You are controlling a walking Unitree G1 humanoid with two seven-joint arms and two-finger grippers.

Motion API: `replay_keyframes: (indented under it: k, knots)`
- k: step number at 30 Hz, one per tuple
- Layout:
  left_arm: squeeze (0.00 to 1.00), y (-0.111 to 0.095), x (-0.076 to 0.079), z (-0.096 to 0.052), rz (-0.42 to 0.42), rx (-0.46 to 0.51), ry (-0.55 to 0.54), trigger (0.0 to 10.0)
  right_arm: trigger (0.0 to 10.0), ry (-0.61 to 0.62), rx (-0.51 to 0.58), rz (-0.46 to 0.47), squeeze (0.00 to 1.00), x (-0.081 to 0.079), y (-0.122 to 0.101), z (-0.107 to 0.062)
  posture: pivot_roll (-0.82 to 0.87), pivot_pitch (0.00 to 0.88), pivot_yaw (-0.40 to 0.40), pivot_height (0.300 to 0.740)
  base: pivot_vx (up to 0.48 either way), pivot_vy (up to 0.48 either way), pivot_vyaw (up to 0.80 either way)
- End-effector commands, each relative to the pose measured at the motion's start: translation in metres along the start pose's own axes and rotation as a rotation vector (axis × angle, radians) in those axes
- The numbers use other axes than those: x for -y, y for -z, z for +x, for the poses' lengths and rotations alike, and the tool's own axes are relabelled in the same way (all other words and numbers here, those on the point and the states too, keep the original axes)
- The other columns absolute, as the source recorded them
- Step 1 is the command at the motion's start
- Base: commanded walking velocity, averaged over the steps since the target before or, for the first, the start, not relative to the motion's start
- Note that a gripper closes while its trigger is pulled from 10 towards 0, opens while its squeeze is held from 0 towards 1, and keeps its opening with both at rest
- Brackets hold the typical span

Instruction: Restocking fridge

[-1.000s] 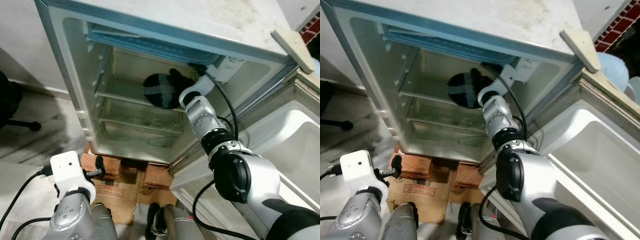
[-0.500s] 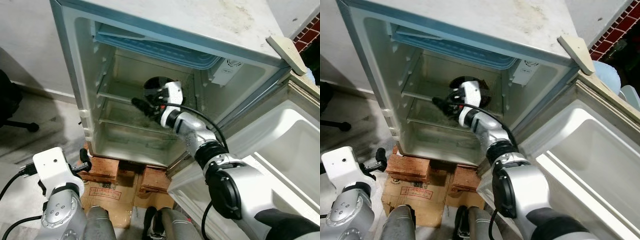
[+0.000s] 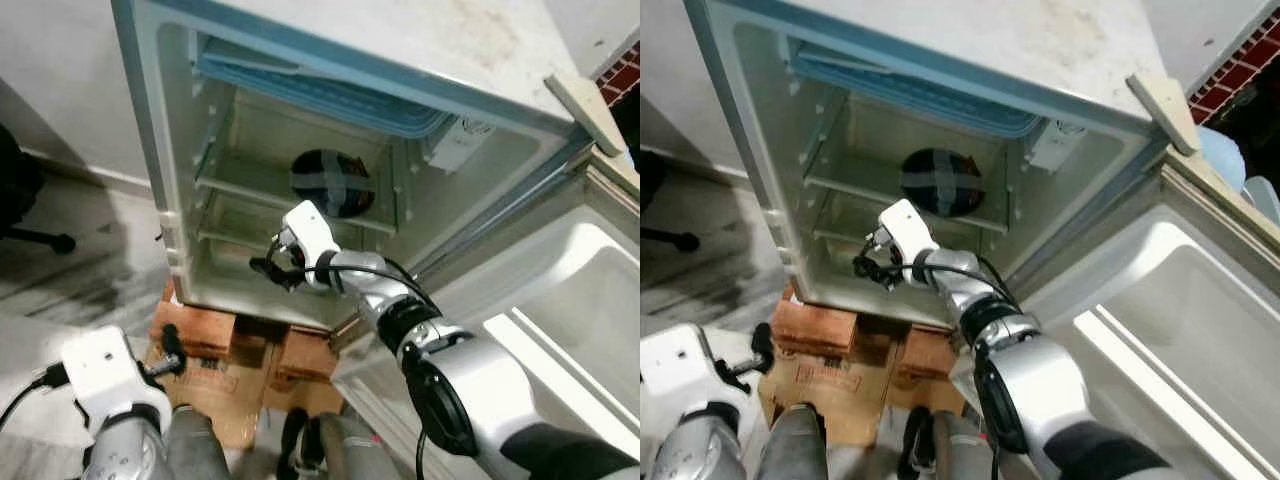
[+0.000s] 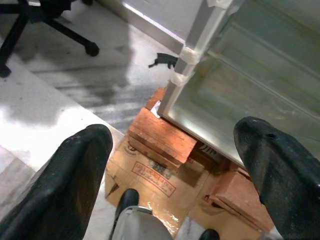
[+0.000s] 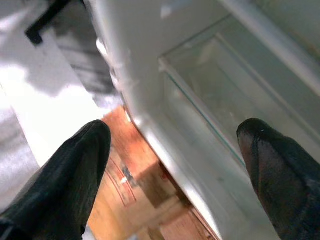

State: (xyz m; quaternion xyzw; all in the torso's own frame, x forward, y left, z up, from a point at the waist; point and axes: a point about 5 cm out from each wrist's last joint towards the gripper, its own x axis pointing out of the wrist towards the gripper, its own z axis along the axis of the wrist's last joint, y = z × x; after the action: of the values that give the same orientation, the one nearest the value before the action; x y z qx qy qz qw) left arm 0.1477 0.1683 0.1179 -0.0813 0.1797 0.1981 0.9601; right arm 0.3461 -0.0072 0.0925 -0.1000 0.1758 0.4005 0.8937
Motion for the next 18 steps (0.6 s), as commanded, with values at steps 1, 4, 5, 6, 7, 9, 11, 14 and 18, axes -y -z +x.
replay_keyframes:
  k: [1,4,5,6,7,9,11,14,18]
  knots:
    - [0.00,0.001,0.011,-0.012,-0.034,-0.015,0.032,10.0,10.0,0.008,-0.054,0.002,1.00,-0.006,0.014,0.001,0.24,0.308,-0.270,0.740,0.000,0.000,0.00]
    - [0.00,0.005,0.010,-0.021,-0.031,-0.040,0.035,10.0,10.0,0.024,-0.072,-0.014,1.00,-0.006,0.017,0.001,0.25,0.319,-0.279,0.740,0.000,0.000,0.00]
    - [0.00,0.006,0.009,-0.024,-0.034,-0.053,0.026,10.0,10.0,0.031,-0.079,-0.031,1.00,-0.008,0.016,0.002,0.25,0.321,-0.280,0.740,0.000,0.000,0.00]
    - [0.00,0.007,0.008,-0.025,-0.034,-0.055,0.024,10.0,10.0,0.034,-0.081,-0.037,1.00,-0.008,0.016,0.002,0.25,0.321,-0.280,0.740,0.000,0.000,0.00]
    - [0.00,0.007,0.007,-0.026,-0.034,-0.059,0.016,10.0,10.0,0.050,-0.082,-0.043,0.81,-0.008,0.014,0.003,0.26,0.327,-0.289,0.740,0.000,0.000,0.00]
    - [0.00,0.008,0.006,-0.029,-0.034,-0.063,0.005,10.0,10.0,0.134,-0.058,-0.059,0.16,-0.004,0.001,0.006,0.27,0.330,-0.294,0.740,0.000,0.000,0.00]
    - [0.00,0.008,0.006,-0.031,-0.031,-0.066,0.004,10.0,10.0,0.182,-0.032,-0.073,0.00,-0.001,-0.008,0.006,0.28,0.331,-0.296,0.740,0.000,0.000,0.00]
    - [0.00,0.008,0.008,-0.032,-0.026,-0.066,0.005,10.0,10.0,0.273,0.046,-0.029,0.00,0.010,-0.029,0.005,0.28,0.330,-0.297,0.740,0.000,0.000,0.00]
    - [0.00,0.009,0.009,-0.032,-0.023,-0.066,0.004,10.0,10.0,0.366,0.130,0.059,0.00,0.025,-0.050,-0.001,0.29,0.324,-0.296,0.740,0.000,0.000,0.00]
